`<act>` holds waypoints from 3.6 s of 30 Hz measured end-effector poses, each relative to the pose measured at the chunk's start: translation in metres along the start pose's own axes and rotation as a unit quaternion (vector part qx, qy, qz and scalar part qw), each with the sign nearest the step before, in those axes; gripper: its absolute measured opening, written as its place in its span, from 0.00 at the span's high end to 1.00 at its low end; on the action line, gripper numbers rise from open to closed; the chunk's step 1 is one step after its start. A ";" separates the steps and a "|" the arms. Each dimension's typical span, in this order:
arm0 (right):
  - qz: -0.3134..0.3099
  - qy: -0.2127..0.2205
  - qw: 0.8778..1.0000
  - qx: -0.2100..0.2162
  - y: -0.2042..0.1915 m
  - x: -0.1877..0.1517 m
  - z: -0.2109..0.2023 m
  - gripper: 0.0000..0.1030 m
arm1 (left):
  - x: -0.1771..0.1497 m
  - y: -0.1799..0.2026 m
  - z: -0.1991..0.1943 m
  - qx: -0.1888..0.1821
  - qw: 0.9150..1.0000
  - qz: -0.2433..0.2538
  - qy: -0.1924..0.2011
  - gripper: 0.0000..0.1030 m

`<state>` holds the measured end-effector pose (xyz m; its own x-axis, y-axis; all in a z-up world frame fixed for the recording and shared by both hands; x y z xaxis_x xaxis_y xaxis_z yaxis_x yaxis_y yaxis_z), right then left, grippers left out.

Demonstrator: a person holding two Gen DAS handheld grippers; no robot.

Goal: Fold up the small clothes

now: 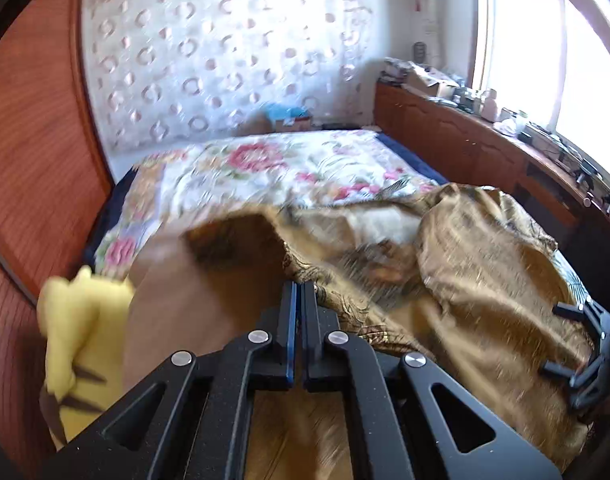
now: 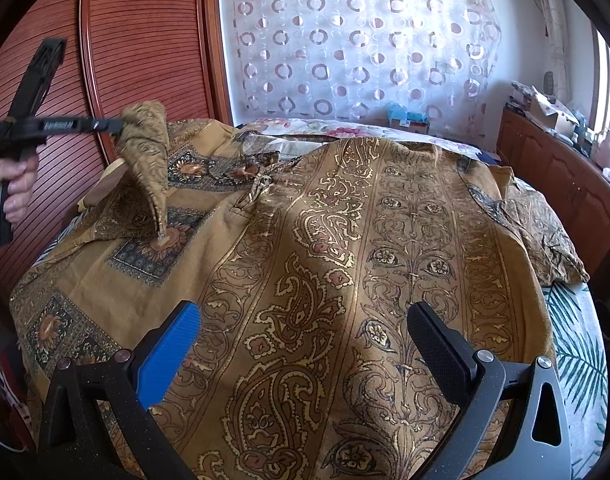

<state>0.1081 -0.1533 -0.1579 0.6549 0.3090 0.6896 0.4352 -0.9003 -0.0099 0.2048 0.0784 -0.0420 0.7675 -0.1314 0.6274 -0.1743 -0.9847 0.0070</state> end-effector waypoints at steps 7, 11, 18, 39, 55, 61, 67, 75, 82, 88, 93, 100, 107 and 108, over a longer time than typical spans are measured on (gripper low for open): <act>-0.001 0.002 1.000 0.000 0.000 -0.001 0.000 0.00 | 0.034 0.012 0.012 -0.012 1.000 0.007 0.011 0.58; -0.001 0.002 1.000 0.002 0.000 -0.001 -0.001 0.00 | 0.027 0.006 0.004 -0.012 1.000 -0.013 0.017 0.52; -0.001 0.003 1.000 0.003 0.000 -0.001 -0.001 0.00 | -0.022 -0.018 0.021 0.025 0.999 -0.035 -0.032 0.52; -0.002 0.001 1.000 0.003 0.000 -0.001 -0.001 0.00 | -0.045 -0.057 0.029 0.046 0.995 -0.067 -0.051 0.97; -0.003 -0.002 1.000 0.003 -0.001 0.000 0.000 0.00 | -0.041 -0.086 0.014 -0.010 0.996 -0.088 -0.024 0.54; -0.005 -0.004 1.000 0.003 -0.002 -0.001 0.001 0.00 | -0.002 -0.101 0.015 -0.001 0.993 -0.116 0.014 0.53; -0.005 -0.005 1.000 0.005 0.000 -0.002 0.001 0.00 | 0.020 -0.110 0.073 0.025 0.992 -0.112 -0.060 0.54; -0.006 -0.002 1.000 0.007 0.000 -0.002 0.000 0.00 | 0.009 -0.107 0.106 0.003 0.984 -0.124 -0.127 0.68; -0.006 -0.002 1.000 0.008 0.000 -0.003 0.000 0.00 | 0.026 -0.112 0.083 0.083 0.990 -0.097 -0.064 0.98; -0.005 -0.002 1.000 0.008 0.000 -0.003 0.000 0.00 | 0.032 -0.122 0.088 0.055 0.990 -0.105 -0.074 0.97; -0.007 -0.003 1.000 0.009 -0.001 -0.003 0.000 0.00 | 0.031 -0.112 0.105 0.038 0.992 -0.076 -0.097 0.60; -0.007 -0.006 1.000 0.011 -0.002 -0.003 0.001 0.00 | 0.036 -0.107 0.117 0.030 0.992 -0.068 -0.106 0.96; -0.008 -0.007 1.000 0.012 -0.002 -0.002 0.001 0.00 | 0.055 -0.112 0.088 0.092 0.993 -0.054 -0.047 0.98; -0.008 -0.006 1.000 0.012 -0.002 -0.002 0.001 0.00 | 0.058 -0.113 0.083 0.101 0.993 -0.053 -0.032 0.98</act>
<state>0.1065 -0.1519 -0.1605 0.6553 0.3279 0.6805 0.4612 -0.8871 -0.0167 0.3200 0.1724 -0.0715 0.8142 -0.0259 0.5800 0.0317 -0.9955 -0.0889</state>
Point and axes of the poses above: each gripper's, at about its wrist camera, not at the fingertips, and z roughly the way its jaws point, y to its right, x to its top, the point moved 4 cm from there along z, roughly the way its jaws point, and after that the axes turned 11 degrees about -y, right-handed, at the moved point
